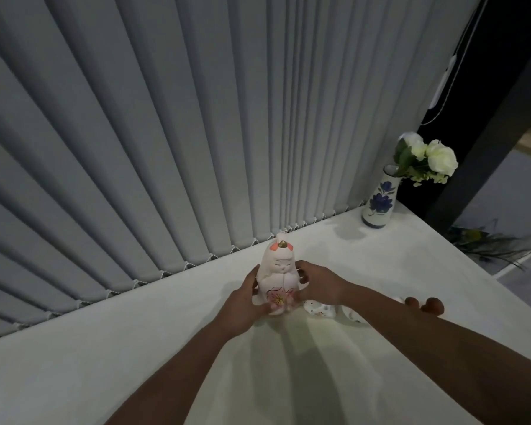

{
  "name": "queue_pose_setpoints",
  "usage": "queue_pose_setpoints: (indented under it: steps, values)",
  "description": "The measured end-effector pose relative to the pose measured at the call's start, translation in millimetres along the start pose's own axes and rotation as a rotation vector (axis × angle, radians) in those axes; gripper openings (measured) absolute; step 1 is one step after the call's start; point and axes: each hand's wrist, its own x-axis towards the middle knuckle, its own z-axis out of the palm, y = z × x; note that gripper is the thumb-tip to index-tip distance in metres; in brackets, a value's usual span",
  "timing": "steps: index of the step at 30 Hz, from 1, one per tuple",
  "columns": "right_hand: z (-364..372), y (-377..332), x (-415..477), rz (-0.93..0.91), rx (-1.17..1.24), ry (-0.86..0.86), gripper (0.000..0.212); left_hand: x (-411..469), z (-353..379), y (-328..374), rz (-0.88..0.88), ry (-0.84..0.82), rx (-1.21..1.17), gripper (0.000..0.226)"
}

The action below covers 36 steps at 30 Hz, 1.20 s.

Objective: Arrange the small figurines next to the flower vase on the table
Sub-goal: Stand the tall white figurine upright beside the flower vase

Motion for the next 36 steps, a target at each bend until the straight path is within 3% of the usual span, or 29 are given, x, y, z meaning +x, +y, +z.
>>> queue_pose_setpoints:
  steps: [12, 18, 26, 32, 36]
  values:
    - [-4.0, 15.4, 12.1, -0.129, 0.159, 0.019, 0.054, 10.8, -2.3, 19.0, -0.042, 0.057, 0.005, 0.073]
    - [-54.7, 21.0, 21.5, -0.190, 0.154, 0.001, 0.058, 37.1, 8.8, 57.3, -0.033, 0.106, 0.006, 0.076]
    - [-112.8, 57.2, 33.7, -0.136, 0.200, 0.051, 0.059, 101.0, 47.5, 98.0, -0.036, 0.091, 0.050, 0.089]
    - [-150.4, 82.0, 40.8, -0.130, 0.193, 0.129, 0.058, 151.9, 71.2, 121.5, 0.009, 0.064, 0.057, 0.073]
    - [-175.2, 94.7, 51.6, -0.112, 0.186, 0.183, 0.057, 188.0, 82.8, 132.8, 0.022, 0.062, 0.056, 0.078]
